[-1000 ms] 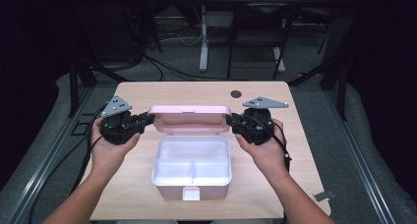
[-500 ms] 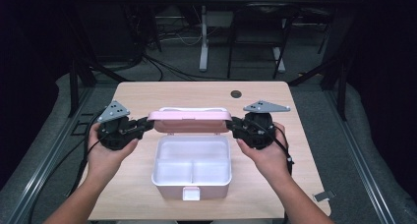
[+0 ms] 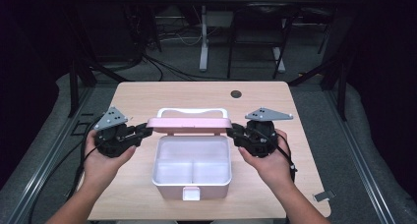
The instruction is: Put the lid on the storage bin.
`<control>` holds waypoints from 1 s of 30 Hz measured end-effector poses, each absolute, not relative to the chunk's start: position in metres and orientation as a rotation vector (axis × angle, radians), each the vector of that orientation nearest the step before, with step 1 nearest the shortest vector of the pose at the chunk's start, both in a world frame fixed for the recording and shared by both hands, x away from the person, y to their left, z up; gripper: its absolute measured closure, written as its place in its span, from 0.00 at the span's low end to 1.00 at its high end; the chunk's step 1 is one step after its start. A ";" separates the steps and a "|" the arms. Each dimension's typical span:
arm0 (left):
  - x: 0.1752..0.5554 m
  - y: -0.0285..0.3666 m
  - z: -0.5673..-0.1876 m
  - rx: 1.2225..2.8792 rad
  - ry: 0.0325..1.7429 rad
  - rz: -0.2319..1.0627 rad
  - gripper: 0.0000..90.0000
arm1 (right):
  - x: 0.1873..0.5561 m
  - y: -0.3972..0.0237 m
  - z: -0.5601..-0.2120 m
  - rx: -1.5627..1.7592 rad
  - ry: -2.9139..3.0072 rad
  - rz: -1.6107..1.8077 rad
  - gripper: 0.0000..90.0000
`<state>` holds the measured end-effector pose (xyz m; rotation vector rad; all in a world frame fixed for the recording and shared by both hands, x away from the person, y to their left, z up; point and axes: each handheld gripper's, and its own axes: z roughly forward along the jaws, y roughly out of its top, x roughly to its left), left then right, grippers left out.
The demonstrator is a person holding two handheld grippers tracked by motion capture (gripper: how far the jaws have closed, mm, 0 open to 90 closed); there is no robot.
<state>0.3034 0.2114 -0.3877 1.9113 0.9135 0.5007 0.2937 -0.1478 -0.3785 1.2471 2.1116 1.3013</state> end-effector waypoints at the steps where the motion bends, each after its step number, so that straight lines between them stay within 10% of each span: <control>1: 0.303 0.212 -0.388 1.916 0.910 0.499 0.86 | 0.293 -0.148 -0.379 1.248 2.104 1.304 0.83; 30: 0.276 0.221 -0.407 1.933 0.893 0.438 0.88 | 0.270 -0.154 -0.398 1.231 2.159 1.311 0.82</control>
